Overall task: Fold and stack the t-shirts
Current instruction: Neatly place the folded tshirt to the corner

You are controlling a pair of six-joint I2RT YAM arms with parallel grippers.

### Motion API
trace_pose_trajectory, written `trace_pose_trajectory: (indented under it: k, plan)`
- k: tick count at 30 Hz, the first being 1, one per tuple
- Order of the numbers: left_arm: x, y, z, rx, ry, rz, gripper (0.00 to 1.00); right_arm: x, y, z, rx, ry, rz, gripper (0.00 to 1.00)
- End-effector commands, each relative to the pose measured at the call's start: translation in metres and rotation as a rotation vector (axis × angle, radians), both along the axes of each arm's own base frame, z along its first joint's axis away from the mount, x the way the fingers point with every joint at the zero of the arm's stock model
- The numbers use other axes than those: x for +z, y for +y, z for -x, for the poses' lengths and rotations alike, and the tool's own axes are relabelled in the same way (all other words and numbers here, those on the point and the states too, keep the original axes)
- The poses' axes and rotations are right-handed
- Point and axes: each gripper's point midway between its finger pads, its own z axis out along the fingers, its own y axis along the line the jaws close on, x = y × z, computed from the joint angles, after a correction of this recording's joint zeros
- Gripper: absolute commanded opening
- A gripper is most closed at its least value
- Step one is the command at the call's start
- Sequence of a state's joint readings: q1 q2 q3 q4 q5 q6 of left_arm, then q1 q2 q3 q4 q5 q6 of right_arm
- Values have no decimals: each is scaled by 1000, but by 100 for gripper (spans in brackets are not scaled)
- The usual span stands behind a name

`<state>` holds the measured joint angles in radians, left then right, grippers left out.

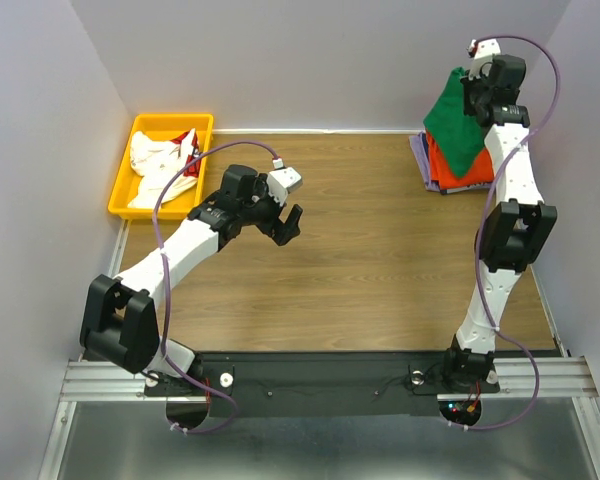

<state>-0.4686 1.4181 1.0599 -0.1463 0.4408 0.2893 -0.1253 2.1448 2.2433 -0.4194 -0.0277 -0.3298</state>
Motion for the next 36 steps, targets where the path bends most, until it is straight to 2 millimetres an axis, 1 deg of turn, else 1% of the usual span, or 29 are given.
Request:
trace_pose_trajectory:
  k: [1,5,6,14,21,26,29,35,36]
  plan:
    - [7,-3,-4,-2,-26,24,98,57,-13,8,-17,-131,23,1]
    - [7,-2,-5,-2,-29,22,99,61,-9,10,-9,-137,-12,1]
    - [6,-2,-5,-1,-30,21,98,65,-6,12,-3,-144,-35,1]
    - [5,-2,-3,-4,-24,25,98,74,7,20,31,-144,-119,0]
    - [4,-2,-1,0,-24,28,98,87,26,24,87,-157,-182,1]
    - [2,-2,-2,-1,-22,26,99,92,33,27,103,-157,-207,1]
    - [2,-2,-4,0,-22,26,98,86,33,27,97,-145,-218,1]
    - [-3,-4,-5,-2,-9,24,98,57,34,20,80,-89,-270,1]
    - [-2,-4,-5,-2,-11,25,98,54,37,19,85,-83,-293,1]
